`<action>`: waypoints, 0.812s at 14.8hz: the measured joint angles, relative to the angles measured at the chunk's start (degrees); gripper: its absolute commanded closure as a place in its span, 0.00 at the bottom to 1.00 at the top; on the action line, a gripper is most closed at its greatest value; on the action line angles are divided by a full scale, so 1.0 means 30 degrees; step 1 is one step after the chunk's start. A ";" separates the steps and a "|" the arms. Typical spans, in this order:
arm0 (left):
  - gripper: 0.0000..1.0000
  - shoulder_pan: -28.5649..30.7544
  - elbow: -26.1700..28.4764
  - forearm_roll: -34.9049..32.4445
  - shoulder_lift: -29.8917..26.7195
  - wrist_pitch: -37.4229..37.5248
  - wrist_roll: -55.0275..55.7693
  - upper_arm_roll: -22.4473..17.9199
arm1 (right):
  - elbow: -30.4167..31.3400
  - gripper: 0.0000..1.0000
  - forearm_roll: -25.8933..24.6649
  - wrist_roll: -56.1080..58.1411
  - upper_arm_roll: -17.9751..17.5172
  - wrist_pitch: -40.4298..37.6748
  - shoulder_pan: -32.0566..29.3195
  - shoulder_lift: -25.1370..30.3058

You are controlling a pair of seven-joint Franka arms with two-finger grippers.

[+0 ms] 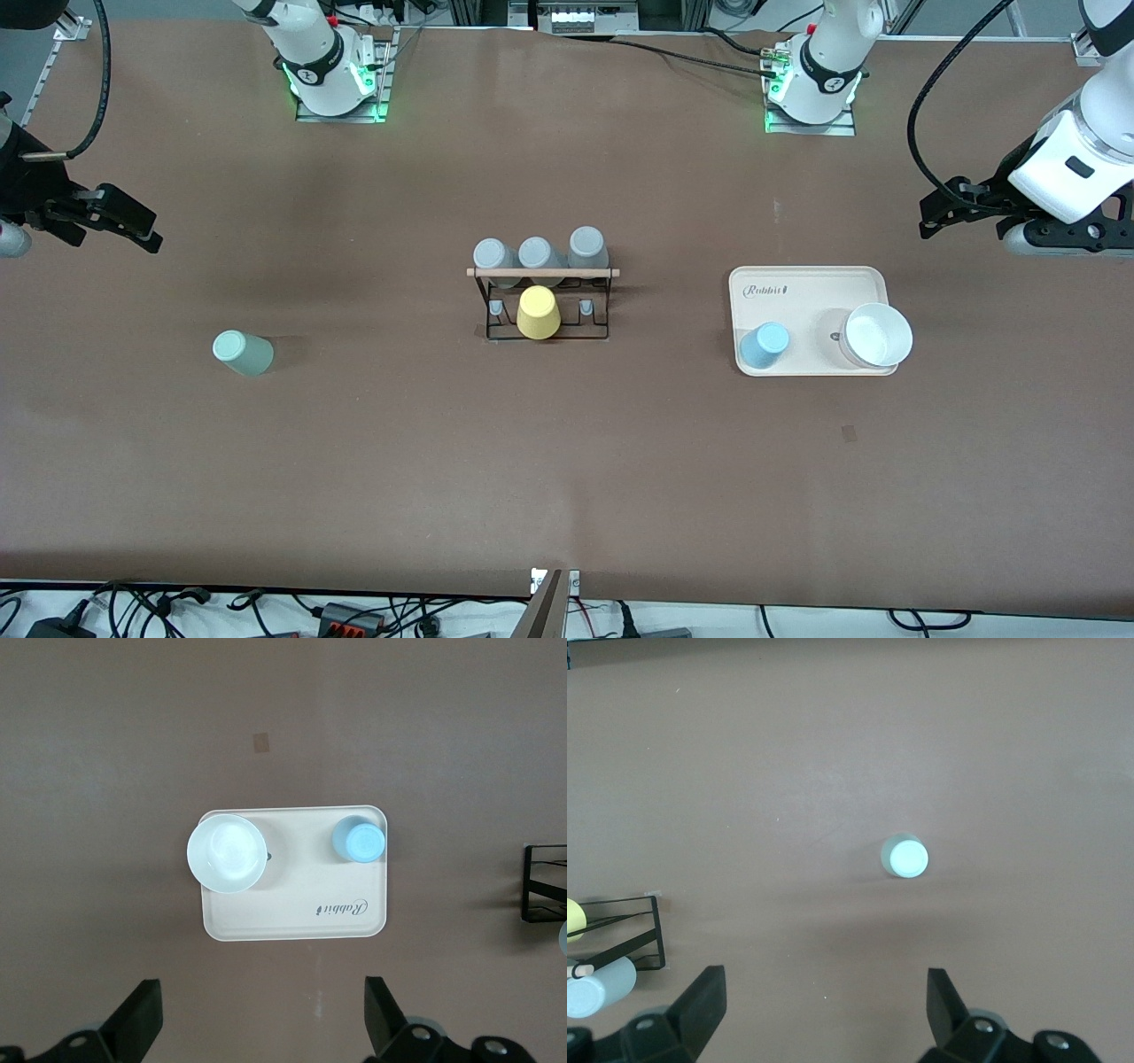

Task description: Hang scattered cups on rack with three cups

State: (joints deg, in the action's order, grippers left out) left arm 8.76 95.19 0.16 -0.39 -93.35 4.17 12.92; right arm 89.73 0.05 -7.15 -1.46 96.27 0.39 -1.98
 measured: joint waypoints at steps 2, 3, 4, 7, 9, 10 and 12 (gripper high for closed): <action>0.00 -0.0001 0.0077 0.0000 0.0041 -0.0001 -0.0001 0.0001 | 0.0000 0.00 0.0000 0.0000 -0.0003 -0.0044 0.0001 0.0011; 0.00 -0.0004 0.0170 0.0001 0.0139 -0.0001 -0.0002 0.0002 | 0.0000 0.00 0.0000 0.0000 -0.0003 -0.0051 0.0001 0.0012; 0.00 -0.0016 0.0270 0.0001 0.0348 -0.0007 -0.0008 0.0006 | -0.0001 0.00 0.0000 0.0000 -0.0007 -0.0059 0.0002 0.0012; 0.00 -0.0512 0.0503 0.0007 0.2002 -0.1013 -0.0039 0.0142 | -0.0002 0.00 0.0000 0.0000 -0.0019 -0.0067 0.0016 0.0012; 0.00 -0.1141 0.0655 0.0006 0.3658 -0.2433 -0.0009 0.0236 | -0.0002 0.00 0.0000 0.0000 -0.0023 -0.0074 0.0022 0.0011; 0.00 -0.1396 0.0698 0.0005 0.4547 -0.3158 0.0011 0.0253 | -0.0001 0.00 0.0000 0.0000 -0.0025 -0.0083 0.0027 0.0005; 0.00 -0.1535 0.0743 0.0002 0.6110 -0.3901 0.0018 0.0250 | 0.0050 0.00 0.0000 0.0018 -0.0029 -0.0227 0.0059 -0.0218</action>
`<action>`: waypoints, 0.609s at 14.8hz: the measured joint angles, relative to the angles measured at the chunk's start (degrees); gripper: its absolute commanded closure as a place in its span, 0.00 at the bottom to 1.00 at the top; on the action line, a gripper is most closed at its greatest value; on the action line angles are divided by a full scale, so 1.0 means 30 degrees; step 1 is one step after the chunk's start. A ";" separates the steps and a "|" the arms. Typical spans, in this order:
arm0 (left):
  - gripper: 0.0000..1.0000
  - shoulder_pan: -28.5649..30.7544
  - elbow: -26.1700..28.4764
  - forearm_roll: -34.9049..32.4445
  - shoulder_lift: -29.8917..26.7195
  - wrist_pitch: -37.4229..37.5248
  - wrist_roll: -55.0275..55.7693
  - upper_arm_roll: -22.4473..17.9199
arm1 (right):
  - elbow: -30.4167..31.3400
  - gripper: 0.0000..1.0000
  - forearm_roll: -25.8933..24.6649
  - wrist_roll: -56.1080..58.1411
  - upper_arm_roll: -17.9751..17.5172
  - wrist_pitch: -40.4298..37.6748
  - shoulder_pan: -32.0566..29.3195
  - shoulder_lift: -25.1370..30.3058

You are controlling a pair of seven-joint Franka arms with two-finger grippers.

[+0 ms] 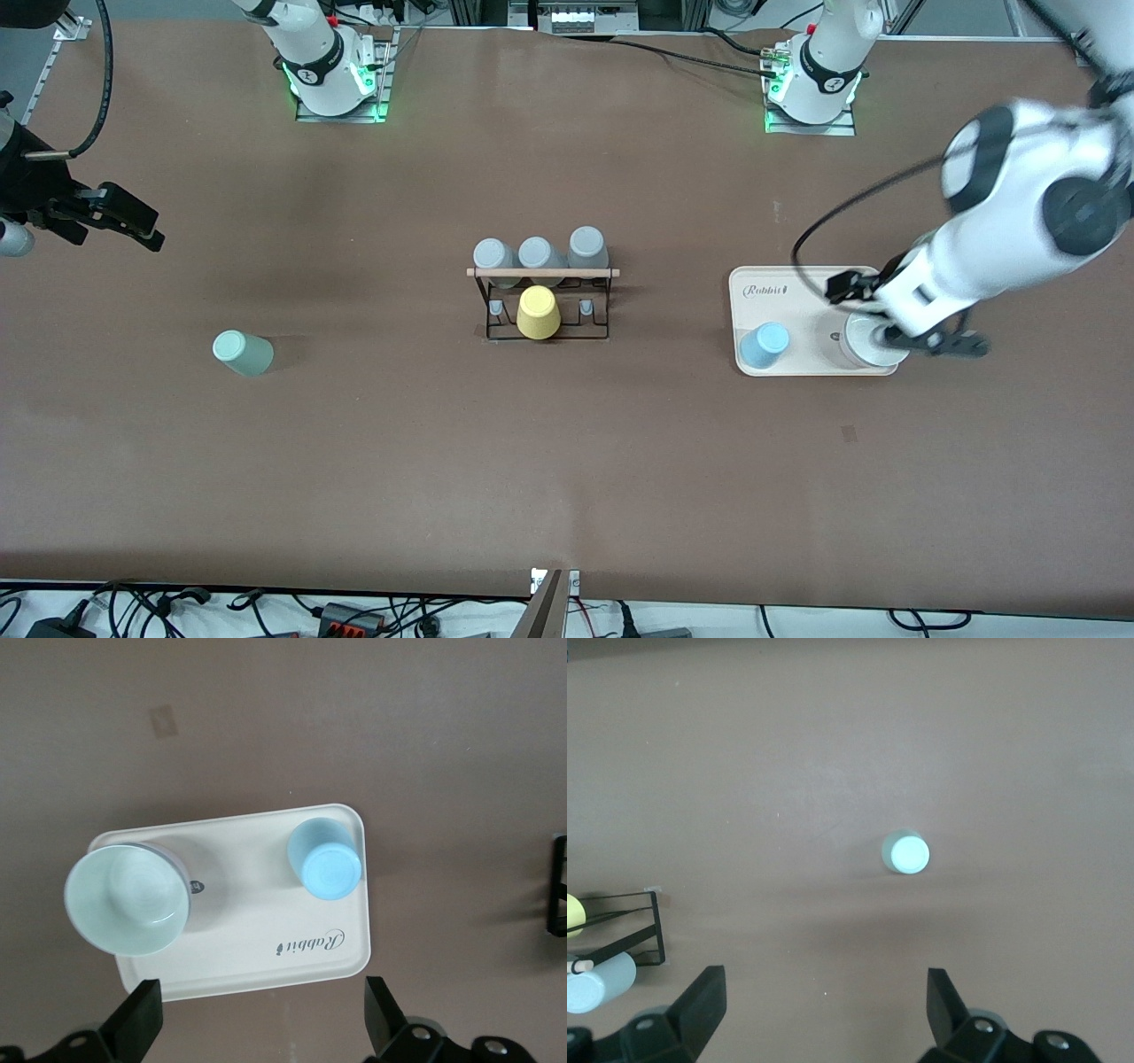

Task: Hang scattered cups on rack with three cups
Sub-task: 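Grasp the blue and teal cups with the left and right grippers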

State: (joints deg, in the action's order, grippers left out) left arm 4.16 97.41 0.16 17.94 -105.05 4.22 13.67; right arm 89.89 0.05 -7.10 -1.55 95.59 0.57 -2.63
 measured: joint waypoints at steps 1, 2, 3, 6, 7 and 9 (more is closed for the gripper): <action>0.00 0.0027 0.0009 -0.0001 0.0606 -0.0197 0.0000 -0.0006 | 0.0055 0.00 0.0000 0.0015 -0.0003 -0.0135 0.0056 -0.0333; 0.00 0.0049 0.0021 -0.0001 0.1080 -0.0411 0.0000 -0.0014 | 0.0100 0.00 0.0000 0.0015 -0.0008 -0.0311 0.0119 -0.0793; 0.00 0.0047 0.0077 -0.0002 0.1459 -0.0764 0.0000 -0.0015 | 0.0151 0.00 -0.0001 0.0015 -0.0014 -0.0471 0.0140 -0.1290; 0.00 -0.0067 0.1438 -0.0002 0.2032 -0.3487 0.0258 -0.0002 | 0.0183 0.00 -0.0226 0.0047 0.0081 -0.0515 0.0071 -0.2654; 0.00 -0.0142 0.2063 -0.0002 0.2083 -0.4390 0.0633 0.0007 | 0.0206 0.00 -0.0705 0.0060 0.0121 -0.0480 0.0046 -0.2993; 0.00 -0.0589 0.2982 -0.0005 0.2150 -0.5669 0.1572 0.0032 | 0.0480 0.00 -0.1869 0.0082 0.0169 0.0138 0.0025 -0.3646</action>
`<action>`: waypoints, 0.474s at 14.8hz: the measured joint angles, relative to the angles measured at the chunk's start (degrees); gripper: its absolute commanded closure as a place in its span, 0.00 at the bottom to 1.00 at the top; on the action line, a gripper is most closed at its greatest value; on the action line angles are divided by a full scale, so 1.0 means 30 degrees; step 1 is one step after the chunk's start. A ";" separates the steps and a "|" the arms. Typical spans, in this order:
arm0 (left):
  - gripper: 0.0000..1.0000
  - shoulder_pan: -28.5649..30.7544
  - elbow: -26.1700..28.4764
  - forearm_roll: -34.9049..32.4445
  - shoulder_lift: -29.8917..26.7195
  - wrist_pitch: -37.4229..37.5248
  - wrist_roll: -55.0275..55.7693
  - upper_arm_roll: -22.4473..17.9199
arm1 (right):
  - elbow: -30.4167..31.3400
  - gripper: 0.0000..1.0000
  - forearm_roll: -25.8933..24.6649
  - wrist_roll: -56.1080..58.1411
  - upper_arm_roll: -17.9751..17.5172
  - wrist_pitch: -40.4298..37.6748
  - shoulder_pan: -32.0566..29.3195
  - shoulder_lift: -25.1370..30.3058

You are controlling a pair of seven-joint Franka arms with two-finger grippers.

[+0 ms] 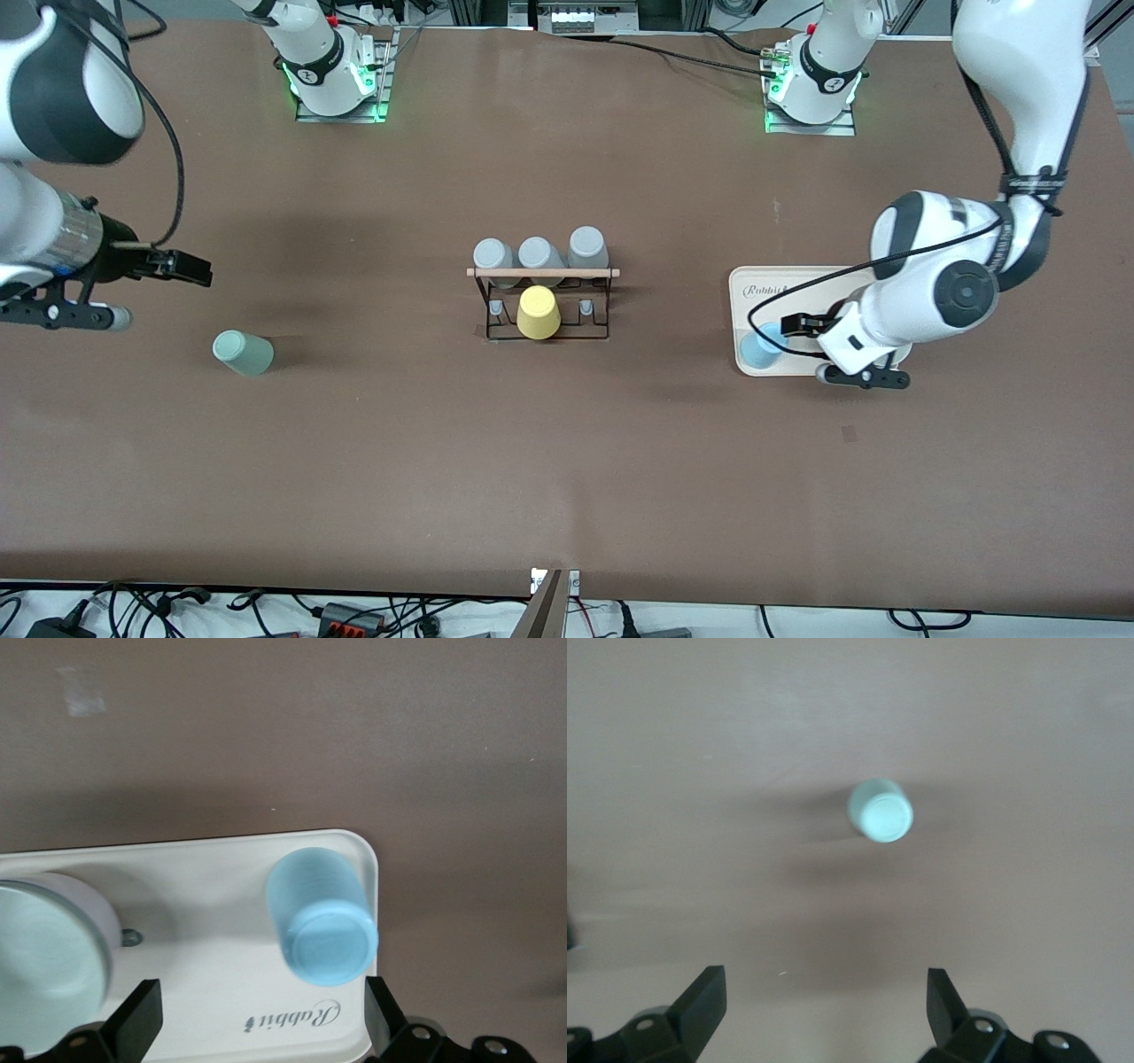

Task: Hang scattered cups on rack with three cups
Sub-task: 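Grasp the blue and teal cups with the left and right grippers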

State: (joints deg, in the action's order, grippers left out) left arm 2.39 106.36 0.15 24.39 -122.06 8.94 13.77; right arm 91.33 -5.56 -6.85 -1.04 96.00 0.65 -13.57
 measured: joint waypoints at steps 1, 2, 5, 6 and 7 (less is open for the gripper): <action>0.00 -0.0320 0.0306 -0.0092 0.0042 -0.0453 0.0313 0.0002 | 0.0313 0.00 -0.0255 0.0003 0.0021 0.0677 -0.0013 -0.0369; 0.00 -0.0559 0.0498 -0.0328 0.0103 -0.0733 0.0530 0.0004 | 0.0729 0.00 -0.0406 0.0041 0.0034 0.1489 -0.0071 -0.0747; 0.00 -0.0739 0.0641 -0.0866 0.0402 -0.1184 0.0858 -0.0014 | 0.2251 0.00 -0.0815 0.1053 0.0071 0.4587 -0.0590 -0.2088; 0.00 -0.0731 0.0642 -0.0886 0.0501 -0.1319 0.0915 -0.0038 | 0.2571 0.00 -0.0955 0.1399 0.0099 0.5465 -0.0843 -0.2607; 0.00 -0.0724 0.0647 -0.0895 0.0609 -0.1493 0.0966 -0.0050 | 0.2749 0.00 -0.1022 0.1788 0.0125 0.6192 -0.1128 -0.3159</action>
State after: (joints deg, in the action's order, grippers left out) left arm 0.22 108.30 -2.54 26.21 -126.54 11.83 13.62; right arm 99.57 -8.62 -1.48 -0.67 114.58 -2.74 -23.04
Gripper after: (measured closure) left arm 0.000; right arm 0.000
